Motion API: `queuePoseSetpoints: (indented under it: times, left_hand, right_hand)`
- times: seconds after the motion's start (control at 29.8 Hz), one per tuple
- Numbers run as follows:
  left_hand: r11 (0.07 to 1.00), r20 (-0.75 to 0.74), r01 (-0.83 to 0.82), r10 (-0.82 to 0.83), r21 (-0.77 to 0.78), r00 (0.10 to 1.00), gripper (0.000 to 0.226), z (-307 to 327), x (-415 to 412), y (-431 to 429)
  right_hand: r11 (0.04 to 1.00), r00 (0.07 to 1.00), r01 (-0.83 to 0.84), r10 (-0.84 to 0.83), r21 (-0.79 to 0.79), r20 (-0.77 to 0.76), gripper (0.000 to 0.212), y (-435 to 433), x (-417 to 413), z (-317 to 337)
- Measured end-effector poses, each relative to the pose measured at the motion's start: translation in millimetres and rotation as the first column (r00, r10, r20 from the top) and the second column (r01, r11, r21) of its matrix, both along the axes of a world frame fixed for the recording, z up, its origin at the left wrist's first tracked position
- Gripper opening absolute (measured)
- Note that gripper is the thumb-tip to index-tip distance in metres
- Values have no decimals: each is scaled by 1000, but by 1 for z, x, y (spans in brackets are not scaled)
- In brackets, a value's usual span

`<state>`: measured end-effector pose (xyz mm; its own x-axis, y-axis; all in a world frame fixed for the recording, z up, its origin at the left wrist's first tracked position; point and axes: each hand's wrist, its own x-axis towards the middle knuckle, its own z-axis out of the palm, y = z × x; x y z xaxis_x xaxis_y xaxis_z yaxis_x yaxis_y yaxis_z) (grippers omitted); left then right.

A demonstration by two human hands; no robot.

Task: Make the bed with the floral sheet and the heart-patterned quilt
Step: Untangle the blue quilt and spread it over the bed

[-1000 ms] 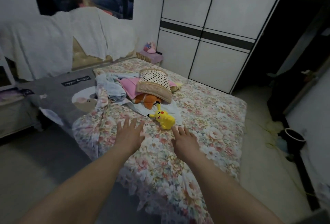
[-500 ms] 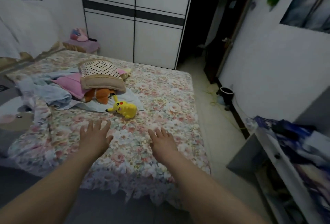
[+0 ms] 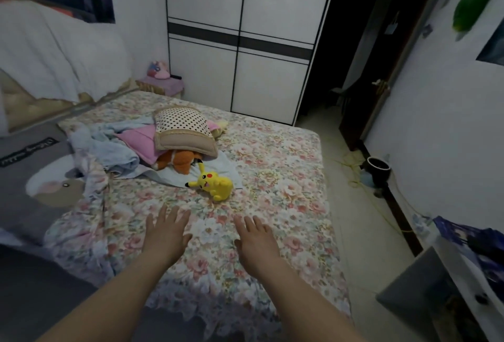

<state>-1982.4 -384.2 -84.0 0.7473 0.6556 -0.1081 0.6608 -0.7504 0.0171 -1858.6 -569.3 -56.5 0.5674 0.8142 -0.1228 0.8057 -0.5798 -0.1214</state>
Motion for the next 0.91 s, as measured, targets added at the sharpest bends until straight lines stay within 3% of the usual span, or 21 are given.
queuePoseSetpoints:
  times: [0.34,0.54,0.6,0.64,0.91]
  left_hand:
    - [997,-23,-65,65,-32,998,65,8,19,27]
    - [990,-45,-138,136,-23,990,65,0,13,68]
    - [993,-63,-113,111,-37,992,65,-4,20,64]
    - [983,-56,-176,174,-41,983,65,-9,2,95]
    - [987,-67,-150,146,-50,987,64,-18,-36,203]
  right_hand:
    - [994,994,-110,110,-22,-9,56,64,45,-22]
    - [963,964,-267,268,-43,2,56,130,44,-42]
    - [968,970,-244,243,-55,-23,57,125,46,-42]
    - [948,950,-312,312,-68,-14,57,171,35,-48]
    - [946,950,-313,312,-81,-27,56,287,4,-62]
